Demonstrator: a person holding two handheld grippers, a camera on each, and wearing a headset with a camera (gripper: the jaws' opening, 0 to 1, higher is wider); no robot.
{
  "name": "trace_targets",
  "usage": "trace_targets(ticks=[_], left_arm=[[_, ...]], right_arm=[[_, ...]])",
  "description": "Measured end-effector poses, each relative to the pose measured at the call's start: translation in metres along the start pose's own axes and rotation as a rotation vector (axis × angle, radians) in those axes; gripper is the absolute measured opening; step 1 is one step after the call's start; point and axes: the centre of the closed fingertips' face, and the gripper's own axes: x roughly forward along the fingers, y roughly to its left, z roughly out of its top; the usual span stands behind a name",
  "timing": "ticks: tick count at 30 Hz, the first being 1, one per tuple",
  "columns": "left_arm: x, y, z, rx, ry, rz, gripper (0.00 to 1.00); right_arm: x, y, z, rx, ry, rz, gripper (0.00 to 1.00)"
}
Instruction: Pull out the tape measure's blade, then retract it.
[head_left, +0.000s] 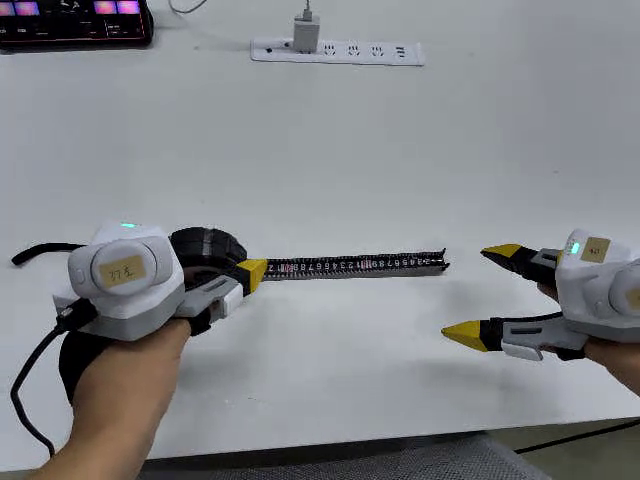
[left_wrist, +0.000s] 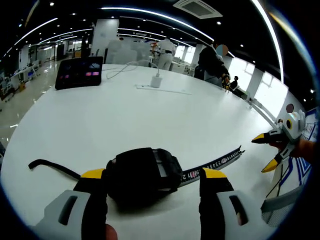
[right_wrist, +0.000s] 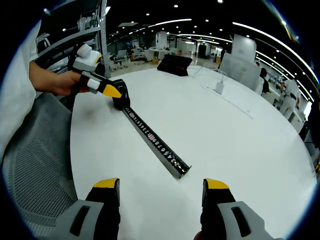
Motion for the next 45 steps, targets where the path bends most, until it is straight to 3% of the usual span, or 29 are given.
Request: trace_targets(ticks=[8,23,45], left_arm=[[0.003,0.004,-0.002,0.019,-0.007,0.067,0.67],[0.006,0.011,-0.002,-0.004,-0.027,0.12,0.62],[0.008,0.013,-0.004,-0.007,-0.01,0.11,0.61]], right_arm=[[0.006,-0.012,0.002,-0.063,0.027,0.029,0.56],[0.022,-0.025,0.004,-0.167,0.074,0.111,0.4],[0.039,-0.03,-0.005,-0.248,0.149,0.205,0.22]])
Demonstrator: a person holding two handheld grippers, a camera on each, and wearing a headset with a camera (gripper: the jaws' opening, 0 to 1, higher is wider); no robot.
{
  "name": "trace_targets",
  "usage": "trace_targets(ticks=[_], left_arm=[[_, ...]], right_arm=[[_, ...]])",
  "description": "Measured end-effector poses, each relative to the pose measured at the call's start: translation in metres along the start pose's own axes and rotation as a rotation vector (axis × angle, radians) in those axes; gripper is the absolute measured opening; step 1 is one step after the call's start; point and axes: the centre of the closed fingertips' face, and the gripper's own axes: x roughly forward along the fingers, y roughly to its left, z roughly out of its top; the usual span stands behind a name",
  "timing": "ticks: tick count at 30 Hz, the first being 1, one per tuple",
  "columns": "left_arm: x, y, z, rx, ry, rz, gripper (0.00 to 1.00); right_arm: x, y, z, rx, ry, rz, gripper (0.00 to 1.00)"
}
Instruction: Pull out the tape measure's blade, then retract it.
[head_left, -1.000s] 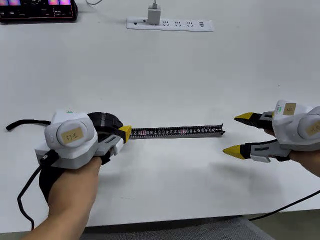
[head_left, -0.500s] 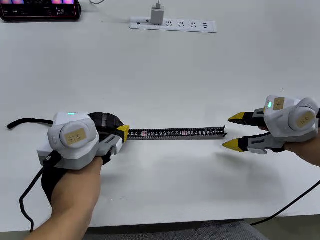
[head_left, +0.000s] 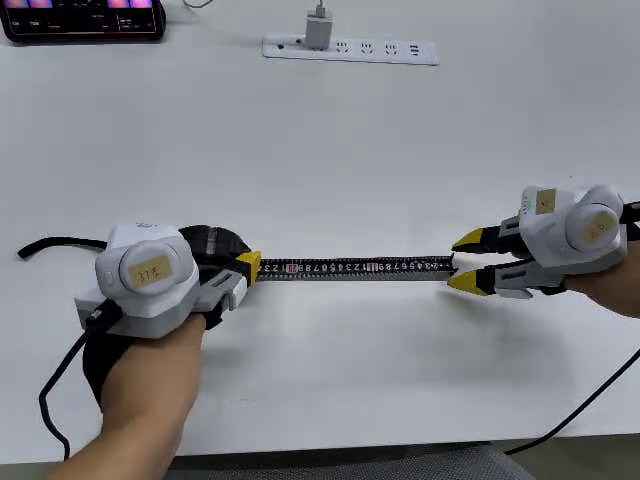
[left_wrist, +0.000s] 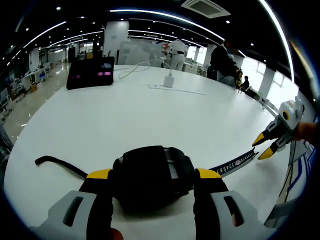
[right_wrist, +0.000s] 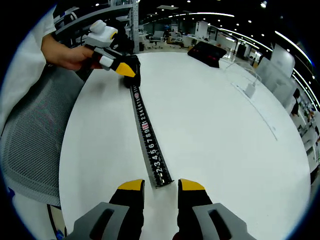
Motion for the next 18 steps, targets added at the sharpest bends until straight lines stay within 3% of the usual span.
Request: trace_targets(ticks=[18], left_arm=[[0.0,-0.001,0.0,-0.005,0.008,-0.011,0.61]], right_arm=[[0.011,-0.002,-0.005,-0.056,0.032,0.059,0.11]])
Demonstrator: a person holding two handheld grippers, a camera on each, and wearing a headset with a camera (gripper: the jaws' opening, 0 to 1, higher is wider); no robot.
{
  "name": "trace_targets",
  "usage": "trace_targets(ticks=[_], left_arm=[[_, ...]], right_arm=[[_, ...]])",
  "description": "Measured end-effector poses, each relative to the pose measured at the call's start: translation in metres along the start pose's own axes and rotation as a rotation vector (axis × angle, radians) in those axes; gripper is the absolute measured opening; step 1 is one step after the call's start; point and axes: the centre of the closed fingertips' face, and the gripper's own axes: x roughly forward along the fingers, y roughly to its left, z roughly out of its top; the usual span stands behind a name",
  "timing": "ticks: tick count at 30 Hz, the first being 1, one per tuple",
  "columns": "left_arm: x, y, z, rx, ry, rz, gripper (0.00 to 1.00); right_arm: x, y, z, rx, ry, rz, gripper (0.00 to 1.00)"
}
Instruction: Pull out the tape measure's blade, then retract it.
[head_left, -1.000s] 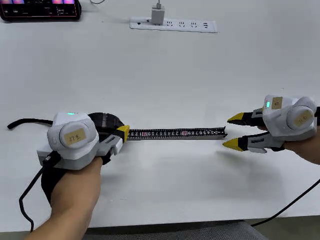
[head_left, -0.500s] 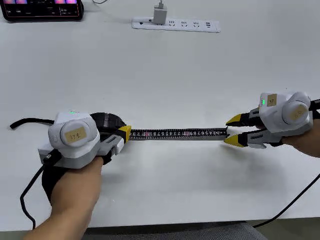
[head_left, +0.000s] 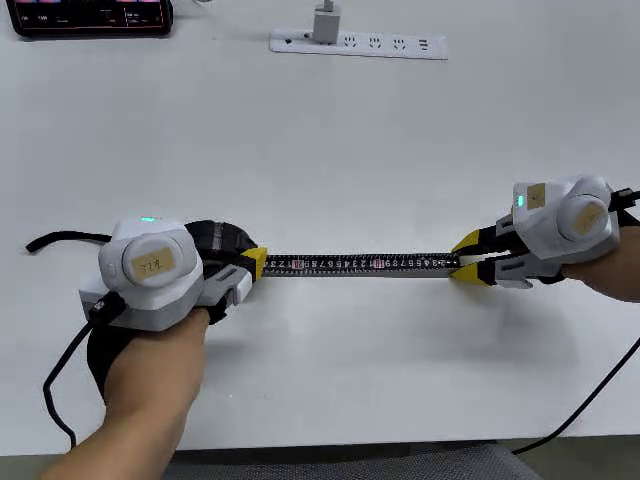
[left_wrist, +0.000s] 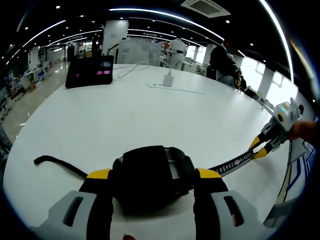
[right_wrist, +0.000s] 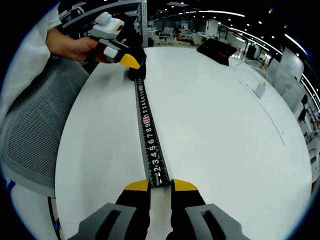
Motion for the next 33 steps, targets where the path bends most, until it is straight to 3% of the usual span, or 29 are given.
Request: trace_targets(ticks=[24,33], left_arm=[[0.0005,0.0,-0.0006,-0.014,0.007,-0.005,0.61],[0.0002,0.0,-0.0012,-0.021,0.015,-0.007,0.61]], right_arm=[[0.0018,0.0,0.001,-0.079,0.012,0.025,0.12],[0.002,0.0002,0.001,-0.073,0.006,0.026,0.11]])
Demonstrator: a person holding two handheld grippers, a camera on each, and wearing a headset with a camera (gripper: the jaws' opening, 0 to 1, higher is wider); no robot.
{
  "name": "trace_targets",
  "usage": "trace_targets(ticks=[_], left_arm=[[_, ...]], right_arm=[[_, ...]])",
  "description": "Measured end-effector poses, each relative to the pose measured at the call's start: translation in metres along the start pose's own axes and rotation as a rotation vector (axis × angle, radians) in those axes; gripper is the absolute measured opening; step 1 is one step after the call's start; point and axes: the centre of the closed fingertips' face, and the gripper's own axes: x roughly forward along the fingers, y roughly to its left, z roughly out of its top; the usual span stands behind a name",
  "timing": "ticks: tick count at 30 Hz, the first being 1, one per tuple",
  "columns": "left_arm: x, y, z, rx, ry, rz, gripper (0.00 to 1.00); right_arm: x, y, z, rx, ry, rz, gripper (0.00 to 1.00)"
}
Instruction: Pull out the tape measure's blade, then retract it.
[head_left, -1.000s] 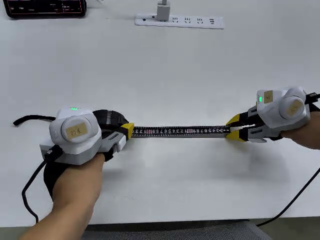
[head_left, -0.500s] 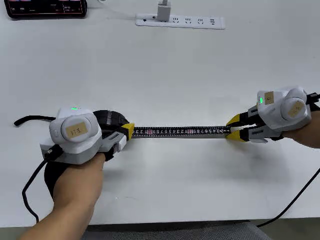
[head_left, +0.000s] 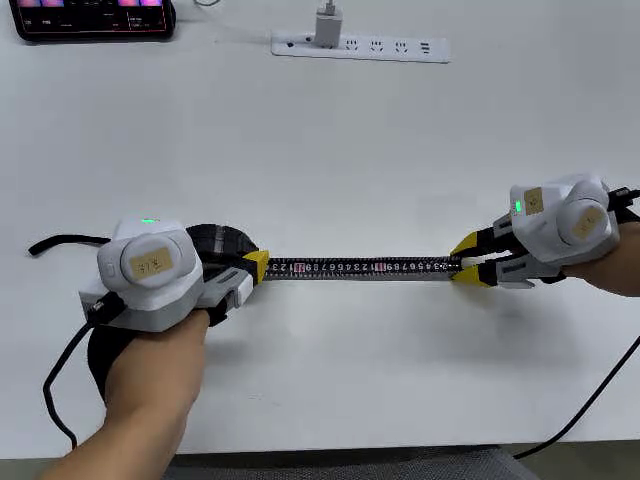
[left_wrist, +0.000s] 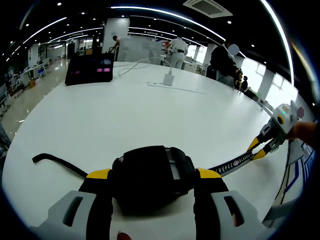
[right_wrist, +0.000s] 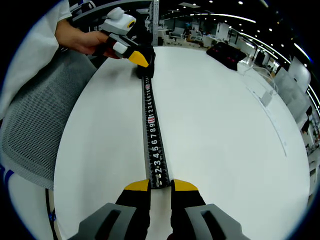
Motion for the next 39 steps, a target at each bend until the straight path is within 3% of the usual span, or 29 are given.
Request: trace_targets(ticks=[16,28,39], left_arm=[[-0.001,0.0005,0.0003,-0.028,0.01,-0.007,0.61],[-0.0008,0.0012,-0.0009,0.001,0.03,-0.001,0.59],[-0.0004,0.002,-0.0005,0.009,0.023,-0.01,0.57]], right_arm=[[-0.0002,0.0025,0.0002,0.005,-0.006,0.005,0.11],[-0.0008,0.0021,-0.0005,0.016,-0.004,-0.003,0.1],[-0.001,0.0031,-0.0007,0.017,0.004,-0.006,0.1]])
